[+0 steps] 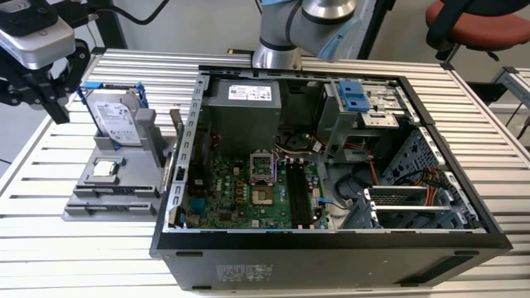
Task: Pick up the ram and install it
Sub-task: 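Pick up the ram and move it above insertion slot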
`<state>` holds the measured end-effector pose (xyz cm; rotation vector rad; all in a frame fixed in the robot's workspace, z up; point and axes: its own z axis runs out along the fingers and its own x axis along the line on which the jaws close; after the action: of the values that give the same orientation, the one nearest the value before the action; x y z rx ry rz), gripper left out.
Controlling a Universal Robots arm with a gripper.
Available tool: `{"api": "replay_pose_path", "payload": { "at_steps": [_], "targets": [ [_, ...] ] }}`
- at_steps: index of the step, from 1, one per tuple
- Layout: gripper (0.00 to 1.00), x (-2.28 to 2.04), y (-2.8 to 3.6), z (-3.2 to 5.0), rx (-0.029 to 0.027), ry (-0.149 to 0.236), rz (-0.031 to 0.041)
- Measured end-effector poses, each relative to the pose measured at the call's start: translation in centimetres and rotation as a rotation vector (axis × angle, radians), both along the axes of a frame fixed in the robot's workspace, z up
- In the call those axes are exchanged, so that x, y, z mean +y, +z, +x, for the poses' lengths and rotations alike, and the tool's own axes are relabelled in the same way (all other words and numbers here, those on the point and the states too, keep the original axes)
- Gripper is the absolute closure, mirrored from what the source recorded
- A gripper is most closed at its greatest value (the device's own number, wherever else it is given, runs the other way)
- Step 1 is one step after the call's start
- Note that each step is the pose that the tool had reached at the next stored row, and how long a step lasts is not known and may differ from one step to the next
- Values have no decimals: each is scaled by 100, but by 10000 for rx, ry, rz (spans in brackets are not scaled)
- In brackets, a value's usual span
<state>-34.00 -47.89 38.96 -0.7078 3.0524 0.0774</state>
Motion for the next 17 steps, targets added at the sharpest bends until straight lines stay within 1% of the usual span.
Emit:
{"api": "replay_pose_path", "payload": {
  "at_steps": [17],
  "targets": [
    [100, 0, 0, 0, 1, 3032, -29]
  ]
}}
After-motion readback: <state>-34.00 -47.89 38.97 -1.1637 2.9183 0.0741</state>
